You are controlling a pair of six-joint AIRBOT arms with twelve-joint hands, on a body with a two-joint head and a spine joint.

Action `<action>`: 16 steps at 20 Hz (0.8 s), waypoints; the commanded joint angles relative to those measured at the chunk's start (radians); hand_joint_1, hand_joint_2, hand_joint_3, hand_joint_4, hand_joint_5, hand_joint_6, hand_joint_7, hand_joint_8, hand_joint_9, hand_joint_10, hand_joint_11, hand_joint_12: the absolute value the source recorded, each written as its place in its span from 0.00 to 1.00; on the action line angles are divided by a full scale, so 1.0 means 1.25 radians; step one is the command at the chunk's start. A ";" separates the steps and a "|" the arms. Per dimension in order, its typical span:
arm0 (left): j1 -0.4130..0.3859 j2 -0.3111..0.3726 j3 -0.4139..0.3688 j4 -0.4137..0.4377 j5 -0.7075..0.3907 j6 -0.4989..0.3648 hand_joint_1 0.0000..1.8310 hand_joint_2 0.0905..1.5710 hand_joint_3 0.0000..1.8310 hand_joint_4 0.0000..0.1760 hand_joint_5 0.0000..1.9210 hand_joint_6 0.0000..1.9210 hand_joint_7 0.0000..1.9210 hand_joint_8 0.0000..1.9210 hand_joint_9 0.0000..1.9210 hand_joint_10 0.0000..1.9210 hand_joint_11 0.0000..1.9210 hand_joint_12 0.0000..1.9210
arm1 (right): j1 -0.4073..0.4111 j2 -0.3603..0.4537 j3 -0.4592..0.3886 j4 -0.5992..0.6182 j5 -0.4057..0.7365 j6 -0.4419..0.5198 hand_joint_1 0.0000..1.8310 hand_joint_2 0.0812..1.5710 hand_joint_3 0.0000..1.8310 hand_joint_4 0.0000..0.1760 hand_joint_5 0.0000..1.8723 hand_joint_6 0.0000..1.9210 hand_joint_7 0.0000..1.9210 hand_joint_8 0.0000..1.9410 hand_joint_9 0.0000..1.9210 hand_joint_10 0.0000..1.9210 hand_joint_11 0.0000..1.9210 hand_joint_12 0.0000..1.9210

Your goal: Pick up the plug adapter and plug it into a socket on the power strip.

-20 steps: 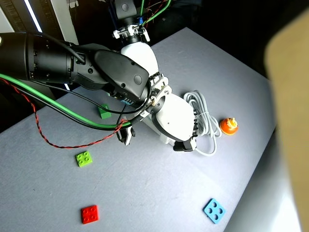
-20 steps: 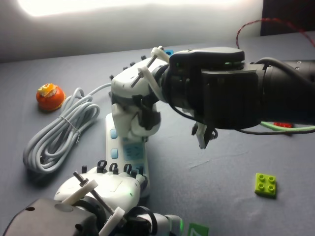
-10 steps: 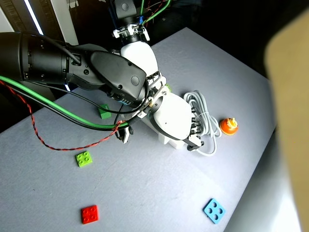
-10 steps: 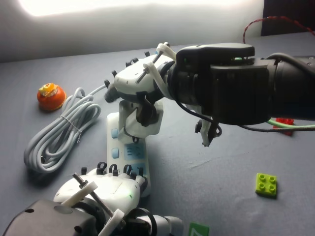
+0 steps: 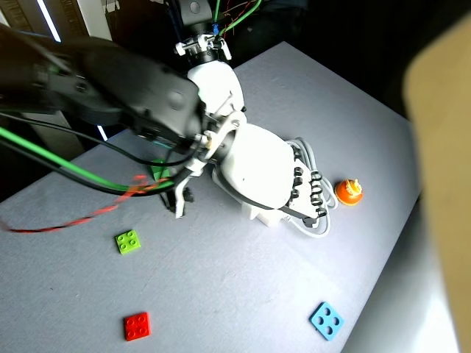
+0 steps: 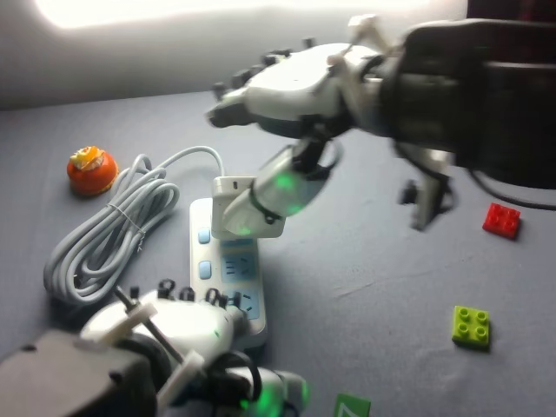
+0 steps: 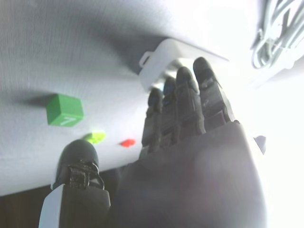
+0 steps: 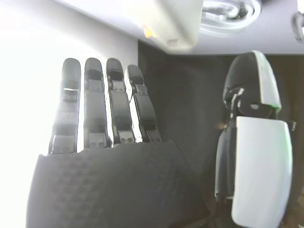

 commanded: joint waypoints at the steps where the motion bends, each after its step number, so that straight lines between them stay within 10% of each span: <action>1: -0.017 0.014 0.004 0.052 -0.017 0.011 0.00 0.77 0.00 0.00 0.07 0.00 0.08 0.00 0.08 0.00 0.00 0.18 | 0.019 0.041 -0.031 -0.018 -0.038 0.006 0.21 0.50 0.00 0.00 0.10 0.00 0.11 0.00 0.11 0.00 0.00 0.29; 9: -0.103 0.039 0.037 0.012 -0.007 0.107 0.00 0.77 0.00 0.00 0.06 0.00 0.08 0.00 0.08 0.00 0.00 0.19 | 0.065 0.327 -0.246 -0.025 -0.068 -0.026 0.22 0.55 0.01 0.00 0.12 0.00 0.13 0.00 0.12 0.00 0.00 0.36; 14: -0.139 0.065 0.044 -0.011 -0.006 0.142 0.06 0.78 0.00 0.00 0.14 0.00 0.16 0.00 0.18 0.01 0.01 0.48 | 0.013 0.412 -0.289 -0.025 -0.153 -0.020 0.24 0.62 0.00 0.00 0.27 0.01 0.34 0.01 0.34 0.03 0.09 0.63; 16: -0.162 0.067 0.054 -0.015 -0.006 0.152 0.12 0.79 0.00 0.00 0.28 0.01 0.33 0.03 0.34 0.06 0.11 0.57 | 0.004 0.412 -0.287 -0.025 -0.153 -0.023 0.28 0.67 0.00 0.00 0.44 0.03 0.48 0.05 0.37 0.39 0.25 0.78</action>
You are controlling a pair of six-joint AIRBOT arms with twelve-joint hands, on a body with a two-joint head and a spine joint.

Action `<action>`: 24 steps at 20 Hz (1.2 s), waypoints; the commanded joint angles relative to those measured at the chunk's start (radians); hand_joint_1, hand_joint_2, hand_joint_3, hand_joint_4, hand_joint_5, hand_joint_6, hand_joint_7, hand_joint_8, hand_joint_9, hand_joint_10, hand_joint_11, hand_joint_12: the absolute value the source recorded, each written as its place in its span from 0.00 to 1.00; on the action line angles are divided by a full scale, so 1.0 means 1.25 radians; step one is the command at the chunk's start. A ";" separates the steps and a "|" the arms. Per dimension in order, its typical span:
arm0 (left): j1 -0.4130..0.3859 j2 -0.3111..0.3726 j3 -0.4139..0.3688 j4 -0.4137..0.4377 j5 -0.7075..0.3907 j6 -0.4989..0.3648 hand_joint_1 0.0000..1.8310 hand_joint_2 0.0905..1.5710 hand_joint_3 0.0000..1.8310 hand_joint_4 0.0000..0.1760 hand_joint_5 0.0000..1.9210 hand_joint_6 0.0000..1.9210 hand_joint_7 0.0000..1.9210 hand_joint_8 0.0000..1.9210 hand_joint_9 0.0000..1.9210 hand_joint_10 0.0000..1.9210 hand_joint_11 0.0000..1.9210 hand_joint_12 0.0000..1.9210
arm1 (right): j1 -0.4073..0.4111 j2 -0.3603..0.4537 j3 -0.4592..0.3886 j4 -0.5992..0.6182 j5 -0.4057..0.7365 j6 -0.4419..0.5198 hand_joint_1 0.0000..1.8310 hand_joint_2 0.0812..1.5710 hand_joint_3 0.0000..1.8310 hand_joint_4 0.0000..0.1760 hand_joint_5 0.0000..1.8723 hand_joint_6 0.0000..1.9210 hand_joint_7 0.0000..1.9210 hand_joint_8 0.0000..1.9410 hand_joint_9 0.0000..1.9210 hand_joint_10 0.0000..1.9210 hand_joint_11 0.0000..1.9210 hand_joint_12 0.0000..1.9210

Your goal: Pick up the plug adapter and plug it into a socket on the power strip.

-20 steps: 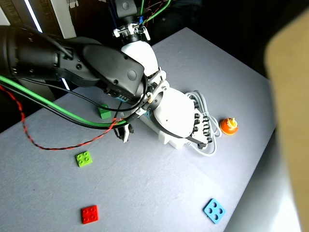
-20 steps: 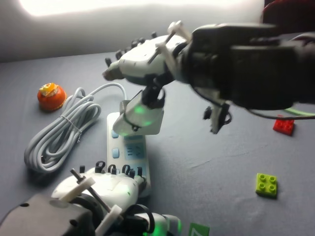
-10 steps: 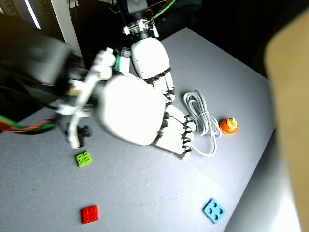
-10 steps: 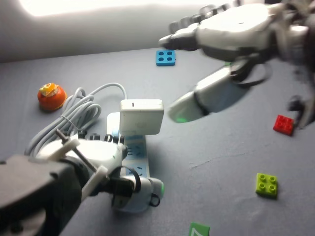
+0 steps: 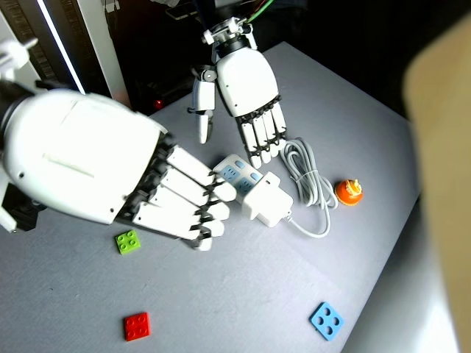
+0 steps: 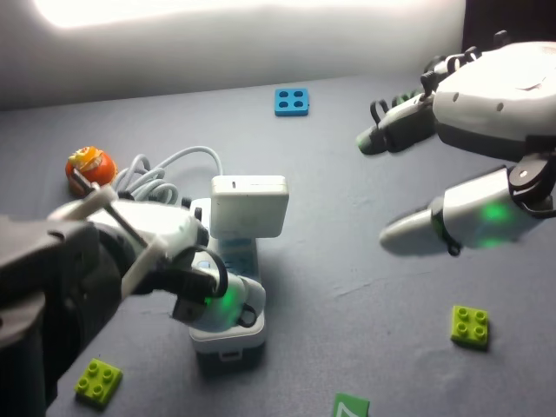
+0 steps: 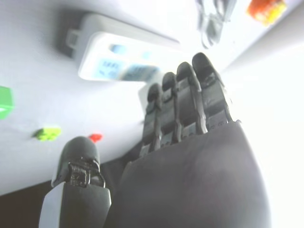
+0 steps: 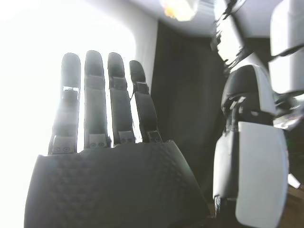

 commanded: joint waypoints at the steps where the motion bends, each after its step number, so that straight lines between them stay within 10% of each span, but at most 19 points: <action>1: -0.017 0.009 0.005 0.043 -0.008 0.018 0.11 0.81 0.00 0.00 0.40 0.04 0.44 0.10 0.41 0.23 0.22 0.64 | 0.010 0.002 0.001 -0.015 -0.049 -0.001 0.26 0.71 0.00 0.00 0.43 0.38 0.45 0.44 0.39 0.67 0.33 0.89; 2: -0.032 0.009 0.010 0.035 -0.011 0.042 0.11 0.81 0.00 0.00 0.40 0.04 0.44 0.10 0.41 0.23 0.22 0.64 | 0.013 0.002 0.002 -0.015 -0.049 0.000 0.26 0.71 0.00 0.00 0.43 0.38 0.45 0.44 0.39 0.67 0.33 0.89; 3: -0.046 0.009 0.015 0.034 -0.012 0.054 0.12 0.82 0.00 0.00 0.38 0.50 0.41 0.60 0.39 0.70 0.31 0.84 | 0.022 0.005 0.003 -0.015 -0.044 0.000 0.28 0.73 0.00 0.00 0.39 0.80 0.44 0.89 0.45 0.96 0.49 0.99; 4: -0.060 0.009 0.019 0.034 -0.013 0.060 0.14 0.83 0.00 0.00 0.35 0.77 0.39 0.82 0.37 0.89 0.31 0.94 | 0.032 0.009 0.004 -0.015 -0.043 0.001 0.30 0.74 0.00 0.00 0.36 0.90 0.43 0.98 0.49 0.99 0.53 1.00; 6: -0.072 0.010 0.021 0.034 -0.014 0.068 0.16 0.83 0.00 0.00 0.39 0.98 0.43 0.99 0.44 1.00 0.41 1.00 | 0.036 0.009 0.010 -0.015 -0.042 0.009 0.30 0.76 0.00 0.00 0.38 1.00 0.47 1.00 0.57 1.00 0.67 1.00; 12: -0.110 0.011 0.027 0.029 -0.023 0.113 0.18 0.91 0.01 0.00 0.73 1.00 0.72 1.00 0.73 1.00 0.74 1.00 | 0.021 0.000 0.031 -0.022 -0.043 0.010 0.13 0.93 0.01 0.00 0.63 1.00 0.71 1.00 0.81 1.00 0.92 1.00; 16: -0.123 0.016 0.028 0.029 -0.031 0.119 0.18 0.93 0.00 0.00 0.71 1.00 0.73 1.00 0.76 1.00 0.78 1.00 | 0.013 -0.008 0.032 -0.112 -0.015 0.080 0.16 0.95 0.00 0.00 0.59 1.00 0.68 1.00 0.79 1.00 0.90 1.00; 19: -0.139 0.020 0.028 0.023 -0.032 0.139 0.21 0.92 0.00 0.00 0.69 1.00 0.73 1.00 0.75 1.00 0.78 1.00 | 0.002 -0.013 0.032 -0.322 0.038 0.293 0.17 0.94 0.00 0.00 0.60 1.00 0.68 1.00 0.77 1.00 0.88 1.00; 24: -0.150 0.020 0.027 0.017 -0.033 0.148 0.21 0.91 0.00 0.00 0.67 1.00 0.70 1.00 0.73 1.00 0.77 1.00 | -0.011 -0.020 0.032 -0.363 0.046 0.325 0.15 0.94 0.00 0.00 0.60 1.00 0.67 1.00 0.77 1.00 0.88 1.00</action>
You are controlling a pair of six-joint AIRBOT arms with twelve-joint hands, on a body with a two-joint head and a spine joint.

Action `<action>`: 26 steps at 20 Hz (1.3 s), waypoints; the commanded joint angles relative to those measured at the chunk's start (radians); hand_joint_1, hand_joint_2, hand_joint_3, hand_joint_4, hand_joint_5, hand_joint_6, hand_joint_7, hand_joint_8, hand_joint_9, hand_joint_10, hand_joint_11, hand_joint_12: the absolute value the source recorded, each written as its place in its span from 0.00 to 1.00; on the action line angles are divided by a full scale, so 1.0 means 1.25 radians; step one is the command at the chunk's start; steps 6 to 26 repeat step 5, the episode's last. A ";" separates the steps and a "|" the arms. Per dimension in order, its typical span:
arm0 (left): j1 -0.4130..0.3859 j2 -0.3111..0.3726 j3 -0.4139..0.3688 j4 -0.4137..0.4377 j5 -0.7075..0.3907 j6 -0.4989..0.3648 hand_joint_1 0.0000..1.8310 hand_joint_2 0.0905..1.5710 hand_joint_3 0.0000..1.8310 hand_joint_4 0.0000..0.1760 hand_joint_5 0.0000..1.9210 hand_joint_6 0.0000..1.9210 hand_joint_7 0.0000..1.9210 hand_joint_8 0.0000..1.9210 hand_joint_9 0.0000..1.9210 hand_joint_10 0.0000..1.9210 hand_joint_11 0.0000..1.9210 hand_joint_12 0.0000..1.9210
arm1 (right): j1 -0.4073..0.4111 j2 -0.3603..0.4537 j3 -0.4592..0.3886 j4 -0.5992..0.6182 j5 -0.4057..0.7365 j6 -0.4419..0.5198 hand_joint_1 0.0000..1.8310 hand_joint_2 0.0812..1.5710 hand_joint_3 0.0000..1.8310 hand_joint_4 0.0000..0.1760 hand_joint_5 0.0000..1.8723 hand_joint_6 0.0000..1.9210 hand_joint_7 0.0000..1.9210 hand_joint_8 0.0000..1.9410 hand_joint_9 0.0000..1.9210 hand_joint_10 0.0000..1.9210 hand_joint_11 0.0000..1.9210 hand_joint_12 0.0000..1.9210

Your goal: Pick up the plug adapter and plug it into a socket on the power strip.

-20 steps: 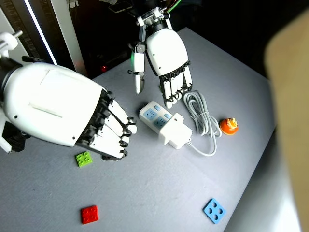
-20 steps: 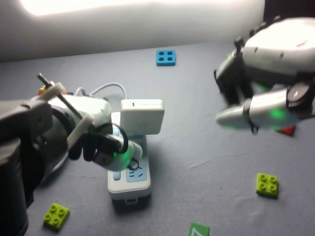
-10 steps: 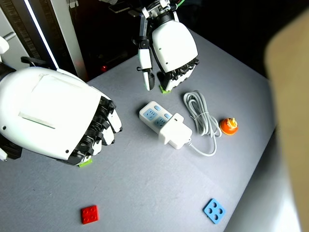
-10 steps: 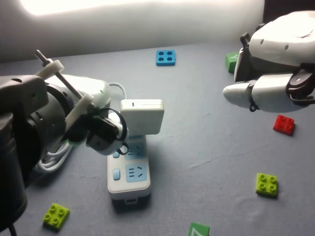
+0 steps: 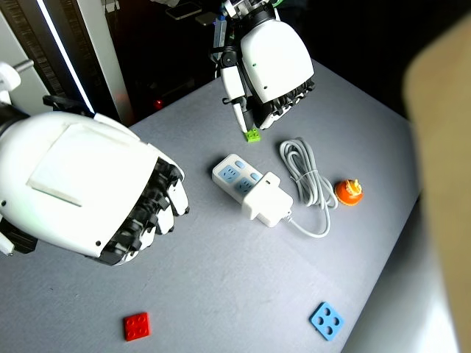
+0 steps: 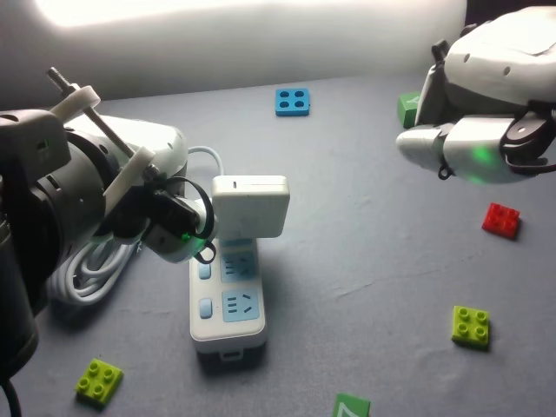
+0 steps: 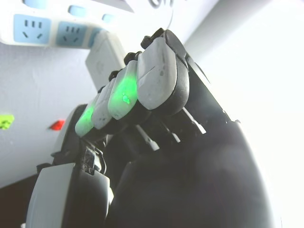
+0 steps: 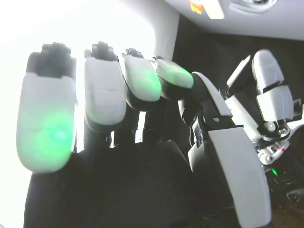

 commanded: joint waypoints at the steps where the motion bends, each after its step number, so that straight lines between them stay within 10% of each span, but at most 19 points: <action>1: -0.015 0.009 -0.002 0.058 -0.003 0.005 0.21 0.92 0.00 0.00 0.67 1.00 0.70 1.00 0.73 1.00 0.77 1.00 | 0.008 0.003 -0.001 -0.025 -0.001 0.003 0.16 0.94 0.00 0.00 0.60 1.00 0.67 1.00 0.78 1.00 0.88 1.00; 26: -0.029 0.010 -0.007 0.058 -0.003 0.005 0.21 0.92 0.00 0.00 0.65 1.00 0.70 1.00 0.73 1.00 0.76 1.00 | 0.008 0.000 -0.001 -0.045 -0.001 0.003 0.19 0.93 0.00 0.00 0.59 1.00 0.65 1.00 0.76 1.00 0.87 1.00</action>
